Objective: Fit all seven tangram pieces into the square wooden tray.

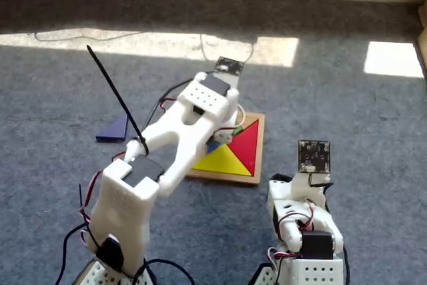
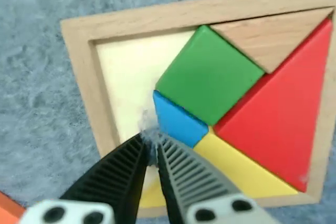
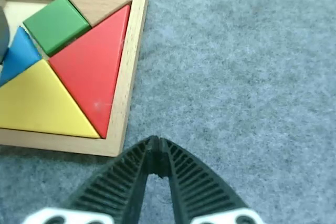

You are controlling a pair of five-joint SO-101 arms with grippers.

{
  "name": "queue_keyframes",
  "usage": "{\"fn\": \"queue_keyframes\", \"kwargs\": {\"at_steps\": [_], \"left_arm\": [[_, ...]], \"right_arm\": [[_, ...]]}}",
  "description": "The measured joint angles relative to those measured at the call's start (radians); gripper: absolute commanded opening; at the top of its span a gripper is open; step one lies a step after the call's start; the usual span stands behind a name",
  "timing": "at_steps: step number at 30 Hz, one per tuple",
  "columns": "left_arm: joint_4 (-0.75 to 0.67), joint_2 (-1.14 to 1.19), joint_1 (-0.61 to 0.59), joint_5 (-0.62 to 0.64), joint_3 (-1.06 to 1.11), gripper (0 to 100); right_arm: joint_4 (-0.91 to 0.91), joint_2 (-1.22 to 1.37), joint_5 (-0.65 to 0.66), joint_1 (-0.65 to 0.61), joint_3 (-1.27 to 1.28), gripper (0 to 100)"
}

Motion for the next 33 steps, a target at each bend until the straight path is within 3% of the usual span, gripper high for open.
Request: {"fn": "queue_keyframes", "kwargs": {"at_steps": [24,33], "left_arm": [[-0.009,0.000,0.054,0.002,-0.023,1],[0.169,-0.204,0.038,0.058,-0.041,1]], "right_arm": [[0.000,0.000,0.000,0.000,0.000,0.6],[0.000,0.000,0.000,0.000,0.000,0.6]]}}
